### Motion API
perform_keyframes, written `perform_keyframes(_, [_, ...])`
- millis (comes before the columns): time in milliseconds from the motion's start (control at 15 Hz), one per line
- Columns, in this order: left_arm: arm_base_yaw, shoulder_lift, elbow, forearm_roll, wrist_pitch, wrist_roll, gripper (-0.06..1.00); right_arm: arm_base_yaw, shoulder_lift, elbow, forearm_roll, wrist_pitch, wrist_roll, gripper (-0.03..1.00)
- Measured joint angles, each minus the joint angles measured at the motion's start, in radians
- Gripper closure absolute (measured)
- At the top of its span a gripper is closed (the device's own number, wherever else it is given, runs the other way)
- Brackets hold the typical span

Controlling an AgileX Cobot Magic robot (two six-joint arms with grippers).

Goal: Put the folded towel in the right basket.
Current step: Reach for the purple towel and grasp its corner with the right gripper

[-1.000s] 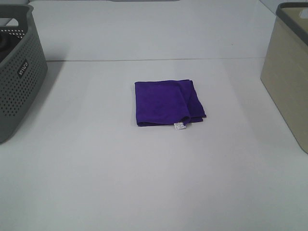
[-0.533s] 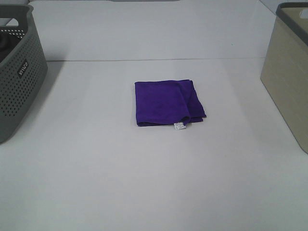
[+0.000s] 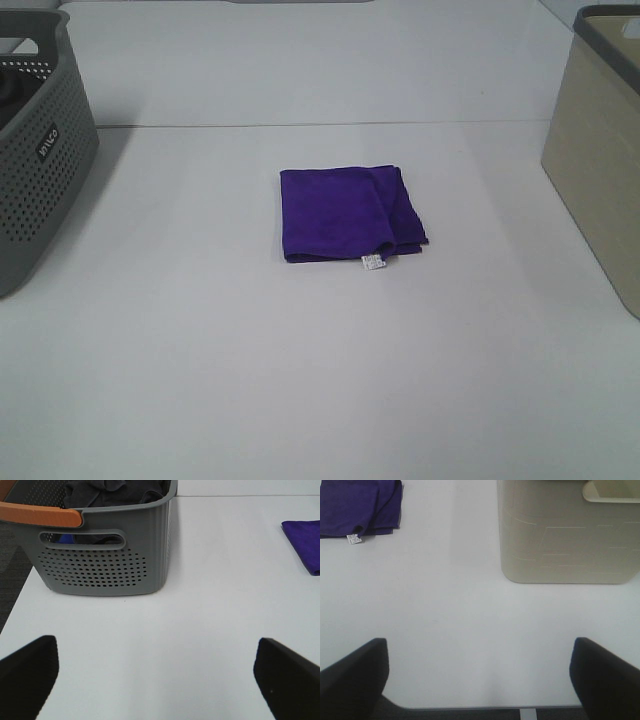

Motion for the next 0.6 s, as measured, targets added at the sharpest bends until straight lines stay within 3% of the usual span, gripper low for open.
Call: perform_keyframes(600, [0.0, 0.0, 0.0, 0.0, 0.0, 0.0, -0.05, 0.0, 0.0, 0.0, 0.0, 0.0, 0.0, 0.02])
